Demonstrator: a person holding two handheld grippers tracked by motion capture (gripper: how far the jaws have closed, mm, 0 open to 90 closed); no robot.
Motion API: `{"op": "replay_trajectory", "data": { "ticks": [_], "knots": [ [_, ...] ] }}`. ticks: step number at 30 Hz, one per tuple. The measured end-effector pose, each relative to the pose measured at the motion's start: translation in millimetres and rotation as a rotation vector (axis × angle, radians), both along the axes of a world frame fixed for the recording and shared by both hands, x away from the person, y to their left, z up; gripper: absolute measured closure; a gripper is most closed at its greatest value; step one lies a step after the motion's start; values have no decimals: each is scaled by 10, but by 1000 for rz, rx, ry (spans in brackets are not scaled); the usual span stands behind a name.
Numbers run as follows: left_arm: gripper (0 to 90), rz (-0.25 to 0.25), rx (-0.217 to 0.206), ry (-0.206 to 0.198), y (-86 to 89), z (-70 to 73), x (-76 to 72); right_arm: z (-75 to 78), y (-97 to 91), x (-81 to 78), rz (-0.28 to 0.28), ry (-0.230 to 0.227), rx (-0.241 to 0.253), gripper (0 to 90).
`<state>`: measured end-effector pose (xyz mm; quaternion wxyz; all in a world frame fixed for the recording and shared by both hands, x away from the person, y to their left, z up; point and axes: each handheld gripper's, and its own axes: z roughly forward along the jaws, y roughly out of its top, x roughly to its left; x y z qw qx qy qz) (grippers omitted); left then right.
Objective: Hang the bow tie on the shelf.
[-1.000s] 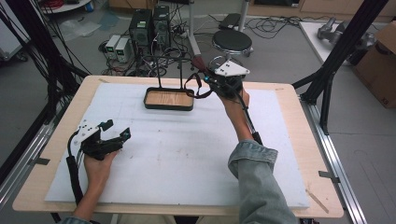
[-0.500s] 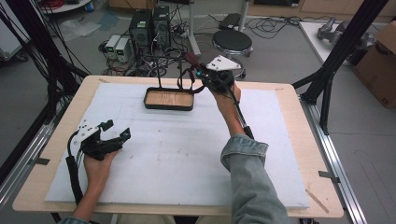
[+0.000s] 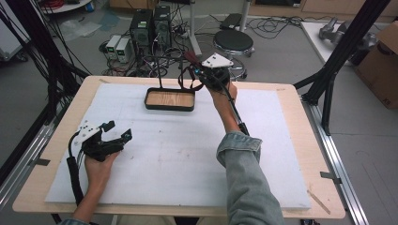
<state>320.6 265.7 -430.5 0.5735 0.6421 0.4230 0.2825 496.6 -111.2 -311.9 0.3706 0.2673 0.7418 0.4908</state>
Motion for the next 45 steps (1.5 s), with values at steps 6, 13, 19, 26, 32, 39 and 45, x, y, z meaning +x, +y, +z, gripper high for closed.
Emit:
{"op": "replay_trajectory", "data": {
  "ticks": [6, 13, 19, 26, 32, 39, 45],
  "knots": [
    [179, -4, 6, 2, 0, 4, -6, -106, -25, 83, -41, 43, -17, 745],
    [178, -4, 3, 1, -1, 2, -7, -157, -45, 125, -59, 59, -31, 740],
    [178, -4, 3, 1, -3, 4, -9, -204, -46, 139, -62, 83, -30, 731],
    [178, -5, 2, 1, -3, 2, -8, -234, -29, 150, -65, 91, -44, 720],
    [179, -5, 1, 2, -7, 1, -8, -256, -16, 155, -61, 101, -77, 697],
    [179, -4, 3, 3, -4, 1, -8, -289, 23, 157, -52, 112, -92, 658],
    [179, -5, 3, 3, -6, 2, -9, -290, 20, 152, -51, 120, -103, 645]
  ]
}}
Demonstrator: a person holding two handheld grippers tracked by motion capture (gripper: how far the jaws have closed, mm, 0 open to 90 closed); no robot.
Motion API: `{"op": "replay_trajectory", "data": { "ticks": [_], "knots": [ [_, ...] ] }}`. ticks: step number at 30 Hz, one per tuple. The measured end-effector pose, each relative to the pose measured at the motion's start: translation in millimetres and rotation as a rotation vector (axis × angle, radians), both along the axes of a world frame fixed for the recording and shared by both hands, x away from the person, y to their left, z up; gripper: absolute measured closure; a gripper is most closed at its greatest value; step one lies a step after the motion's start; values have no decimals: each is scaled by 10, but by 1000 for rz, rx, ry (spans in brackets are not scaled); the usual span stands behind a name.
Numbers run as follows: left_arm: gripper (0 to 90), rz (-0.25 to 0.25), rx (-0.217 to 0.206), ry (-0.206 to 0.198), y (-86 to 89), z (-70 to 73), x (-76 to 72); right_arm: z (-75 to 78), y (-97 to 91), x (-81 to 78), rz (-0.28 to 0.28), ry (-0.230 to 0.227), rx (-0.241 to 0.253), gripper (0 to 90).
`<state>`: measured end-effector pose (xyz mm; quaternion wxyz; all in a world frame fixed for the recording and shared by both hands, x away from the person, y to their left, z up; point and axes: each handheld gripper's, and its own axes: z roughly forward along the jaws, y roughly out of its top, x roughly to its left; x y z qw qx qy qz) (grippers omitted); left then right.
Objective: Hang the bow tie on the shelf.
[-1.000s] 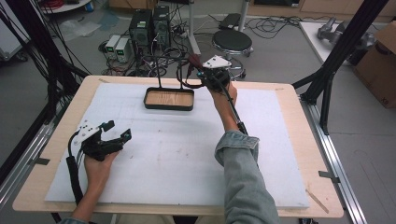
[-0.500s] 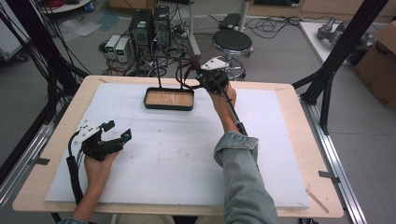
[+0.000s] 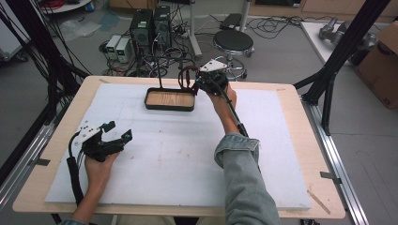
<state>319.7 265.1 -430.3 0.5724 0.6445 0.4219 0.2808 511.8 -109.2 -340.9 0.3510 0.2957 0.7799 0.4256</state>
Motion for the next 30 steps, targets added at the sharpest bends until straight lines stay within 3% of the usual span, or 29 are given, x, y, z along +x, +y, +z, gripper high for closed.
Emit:
{"op": "replay_trajectory", "data": {
  "ticks": [11, 17, 19, 23, 30],
  "knots": [
    [180, -2, -3, 0, -9, -4, 5, 64, -53, -50, 21, 18, -12, 553],
    [180, -2, -4, -1, -12, -3, 5, 126, -93, -105, 38, 17, 8, 504],
    [180, -2, -3, 0, -11, -4, 5, 156, -108, -137, 34, 24, 24, 485],
    [180, -1, -3, -1, -13, -5, 10, 200, -176, -201, 40, -12, 55, 485],
    [180, 3, -5, -1, -20, -7, 18, 250, -413, -292, 30, -9, 106, 448]
  ]
}}
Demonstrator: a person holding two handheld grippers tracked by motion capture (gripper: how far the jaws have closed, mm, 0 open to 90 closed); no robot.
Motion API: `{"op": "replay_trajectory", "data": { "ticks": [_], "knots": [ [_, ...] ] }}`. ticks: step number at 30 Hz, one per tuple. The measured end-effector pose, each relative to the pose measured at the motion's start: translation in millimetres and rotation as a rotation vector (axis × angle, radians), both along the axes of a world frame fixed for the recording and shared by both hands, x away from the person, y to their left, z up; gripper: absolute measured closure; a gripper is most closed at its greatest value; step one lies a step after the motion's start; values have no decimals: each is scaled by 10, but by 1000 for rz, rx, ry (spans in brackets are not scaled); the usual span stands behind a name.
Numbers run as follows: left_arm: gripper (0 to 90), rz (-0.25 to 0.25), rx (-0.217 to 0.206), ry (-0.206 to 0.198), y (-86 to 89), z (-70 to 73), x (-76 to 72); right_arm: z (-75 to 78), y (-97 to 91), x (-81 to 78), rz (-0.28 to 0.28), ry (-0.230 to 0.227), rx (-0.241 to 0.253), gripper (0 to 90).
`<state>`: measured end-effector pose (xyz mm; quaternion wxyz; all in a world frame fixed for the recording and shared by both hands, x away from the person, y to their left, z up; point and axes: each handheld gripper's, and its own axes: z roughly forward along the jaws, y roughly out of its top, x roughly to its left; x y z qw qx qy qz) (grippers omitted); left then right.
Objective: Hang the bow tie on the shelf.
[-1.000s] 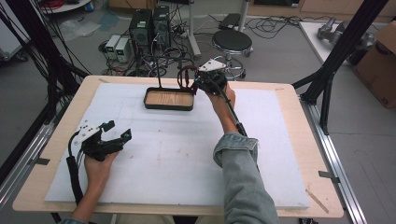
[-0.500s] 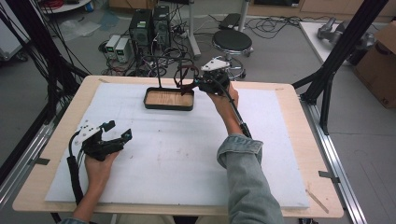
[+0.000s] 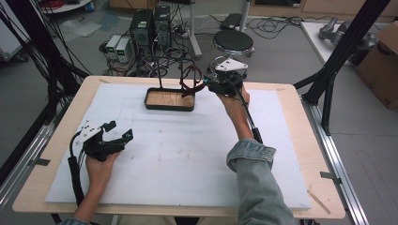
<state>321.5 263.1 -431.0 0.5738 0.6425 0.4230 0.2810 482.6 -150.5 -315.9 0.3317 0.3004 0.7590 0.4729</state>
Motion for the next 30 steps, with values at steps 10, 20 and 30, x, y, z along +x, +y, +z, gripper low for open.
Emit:
{"op": "replay_trajectory", "data": {
  "ticks": [10, 20, 30],
  "knots": [
    [181, 2, -3, 1, -7, -4, 14, 150, -386, -241, -20, -37, 120, 378],
    [179, 7, 5, 4, 6, 2, -1, 259, -731, -523, -40, -74, 170, 288],
    [177, 13, 10, 6, 12, 4, -10, 256, -981, -710, -79, -95, 204, 180]
  ]
}}
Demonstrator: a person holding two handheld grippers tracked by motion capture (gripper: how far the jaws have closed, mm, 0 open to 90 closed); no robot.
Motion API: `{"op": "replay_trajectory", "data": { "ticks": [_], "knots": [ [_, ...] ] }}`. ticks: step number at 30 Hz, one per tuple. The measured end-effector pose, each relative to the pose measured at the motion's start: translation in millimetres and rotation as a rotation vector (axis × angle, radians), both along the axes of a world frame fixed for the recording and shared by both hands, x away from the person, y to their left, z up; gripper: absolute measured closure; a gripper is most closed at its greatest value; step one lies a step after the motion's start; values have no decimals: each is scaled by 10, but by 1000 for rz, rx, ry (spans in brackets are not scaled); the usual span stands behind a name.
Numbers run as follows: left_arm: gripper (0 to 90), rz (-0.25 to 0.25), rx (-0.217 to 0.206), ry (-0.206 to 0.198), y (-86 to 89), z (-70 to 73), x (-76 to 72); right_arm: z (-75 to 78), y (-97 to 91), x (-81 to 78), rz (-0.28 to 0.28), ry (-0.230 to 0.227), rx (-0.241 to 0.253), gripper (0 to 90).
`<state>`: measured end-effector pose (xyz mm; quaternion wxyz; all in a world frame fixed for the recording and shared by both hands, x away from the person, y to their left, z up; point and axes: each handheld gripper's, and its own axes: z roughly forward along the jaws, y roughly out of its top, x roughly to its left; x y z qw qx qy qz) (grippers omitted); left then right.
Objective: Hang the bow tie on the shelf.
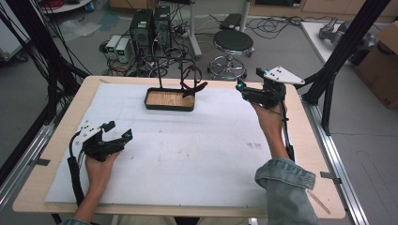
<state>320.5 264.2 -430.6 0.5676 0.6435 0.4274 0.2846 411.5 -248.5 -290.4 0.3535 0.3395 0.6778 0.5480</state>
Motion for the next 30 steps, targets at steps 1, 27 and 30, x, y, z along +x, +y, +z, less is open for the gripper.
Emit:
{"op": "replay_trajectory", "data": {
  "ticks": [1, 27, 30],
  "knots": [
    [176, 2, -2, 0, -1, 0, -2, -7, -28, -18, -4, -5, -1, 168],
    [175, 13, 0, -5, 5, 8, -40, -275, -568, -728, -70, -39, 149, 113],
    [174, 18, -2, -4, 10, 11, -46, -356, -617, -799, -76, -36, 157, 113]
  ]
}}
